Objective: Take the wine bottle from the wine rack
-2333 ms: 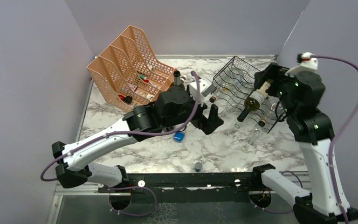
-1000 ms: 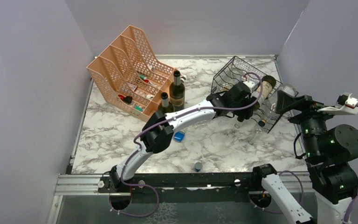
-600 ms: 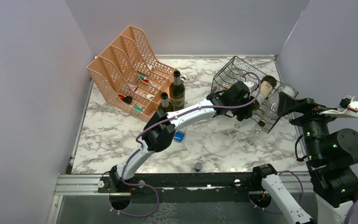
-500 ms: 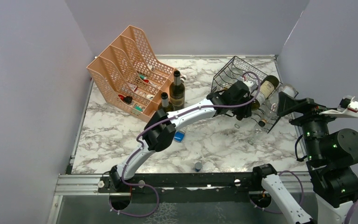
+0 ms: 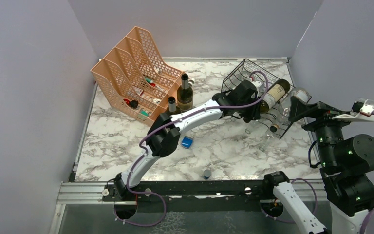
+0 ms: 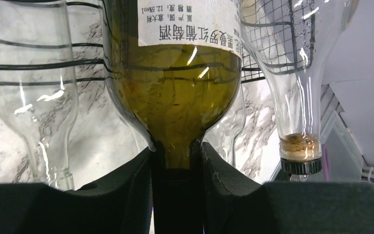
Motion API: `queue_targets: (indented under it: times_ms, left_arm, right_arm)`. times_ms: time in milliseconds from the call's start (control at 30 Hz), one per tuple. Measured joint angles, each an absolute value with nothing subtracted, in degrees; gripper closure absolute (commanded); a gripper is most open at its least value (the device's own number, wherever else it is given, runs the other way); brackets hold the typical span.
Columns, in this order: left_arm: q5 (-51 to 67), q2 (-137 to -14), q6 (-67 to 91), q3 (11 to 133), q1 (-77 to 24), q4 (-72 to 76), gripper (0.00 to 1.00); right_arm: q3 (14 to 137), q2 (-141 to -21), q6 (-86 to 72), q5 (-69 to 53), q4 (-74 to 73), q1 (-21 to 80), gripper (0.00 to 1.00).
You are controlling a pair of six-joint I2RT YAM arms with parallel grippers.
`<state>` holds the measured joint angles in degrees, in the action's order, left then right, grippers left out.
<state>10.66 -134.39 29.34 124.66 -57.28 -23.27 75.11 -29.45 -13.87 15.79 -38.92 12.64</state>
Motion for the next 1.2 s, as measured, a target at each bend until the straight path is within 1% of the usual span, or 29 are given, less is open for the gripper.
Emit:
queue_targets:
  times_ms: [300,500,633,800,967,1100,1200]
  left_arm:
    - [8.29,-129.29,28.88,121.95,-56.18,-27.81,1.00]
    - [6.11,-121.49,27.77,115.77,-54.92,-29.76,1.00]
    - [5.48,-114.80,26.92,110.30,-54.48,-30.04,1.00]
    - [5.76,-104.16,26.44,100.44,-54.72,-30.22,1.00]
    - [7.70,-95.22,26.37,91.35,-54.76,-30.94,1.00]
    - [9.98,-90.24,25.96,85.49,-54.81,-32.47,1.00]
    - [11.42,-87.72,25.61,81.89,-54.87,-34.02,1.00]
  right_arm:
    - [75.05,-29.63,-11.00,15.75,-38.54,12.64,0.00]
    - [73.06,-29.61,-6.74,14.37,-36.53,13.45,0.00]
    - [70.30,-29.28,-0.58,11.29,-34.81,16.64,0.00]
    - [63.11,-26.55,13.10,7.16,-32.14,22.55,0.00]
    - [54.28,-23.53,34.52,-1.76,-35.40,29.17,0.00]
    - [47.75,-20.97,48.27,-8.82,-38.24,30.85,0.00]
    - [46.57,-21.65,56.99,-13.98,-40.07,31.00,0.00]
